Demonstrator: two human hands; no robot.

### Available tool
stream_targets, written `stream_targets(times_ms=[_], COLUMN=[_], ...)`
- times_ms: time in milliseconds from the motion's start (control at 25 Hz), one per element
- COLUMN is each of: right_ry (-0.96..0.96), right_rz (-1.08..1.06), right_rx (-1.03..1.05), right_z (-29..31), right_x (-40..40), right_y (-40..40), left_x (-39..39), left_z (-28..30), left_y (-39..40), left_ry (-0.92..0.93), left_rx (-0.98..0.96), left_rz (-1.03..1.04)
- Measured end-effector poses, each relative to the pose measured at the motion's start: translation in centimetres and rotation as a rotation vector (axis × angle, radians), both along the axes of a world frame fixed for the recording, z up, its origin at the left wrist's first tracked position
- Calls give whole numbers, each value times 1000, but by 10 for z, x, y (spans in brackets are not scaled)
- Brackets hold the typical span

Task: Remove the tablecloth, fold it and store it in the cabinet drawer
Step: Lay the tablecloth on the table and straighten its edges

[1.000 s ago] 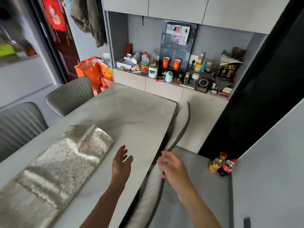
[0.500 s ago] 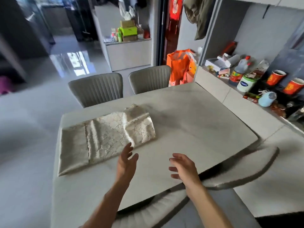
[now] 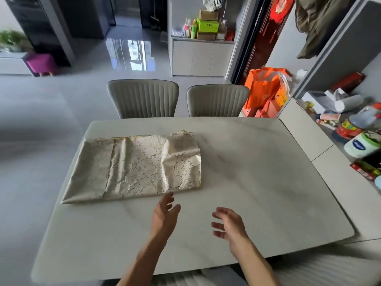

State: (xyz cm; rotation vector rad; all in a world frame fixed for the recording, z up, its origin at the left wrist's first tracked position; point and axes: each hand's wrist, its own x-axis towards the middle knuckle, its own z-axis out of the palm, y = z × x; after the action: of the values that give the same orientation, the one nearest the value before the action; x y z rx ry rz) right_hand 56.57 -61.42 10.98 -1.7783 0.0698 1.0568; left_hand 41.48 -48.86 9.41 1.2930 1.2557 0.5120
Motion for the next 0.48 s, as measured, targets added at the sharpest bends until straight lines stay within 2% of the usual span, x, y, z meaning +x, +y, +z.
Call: stream_targets(times_ms=[120,320,480], right_ry=[-4,-27,-12], right_rz=[55,220,334], right_rx=[-35,-52,-61], right_z=[-13,-59,-94], right_x=[29,99,155], right_y=[23,73,104], left_x=[24,76,141], left_z=[-19,-67,-100], left_y=[-3,8,20], left_ry=[19,41,155], left_rx=[-90,-352,-255], left_rz=[36,240,302])
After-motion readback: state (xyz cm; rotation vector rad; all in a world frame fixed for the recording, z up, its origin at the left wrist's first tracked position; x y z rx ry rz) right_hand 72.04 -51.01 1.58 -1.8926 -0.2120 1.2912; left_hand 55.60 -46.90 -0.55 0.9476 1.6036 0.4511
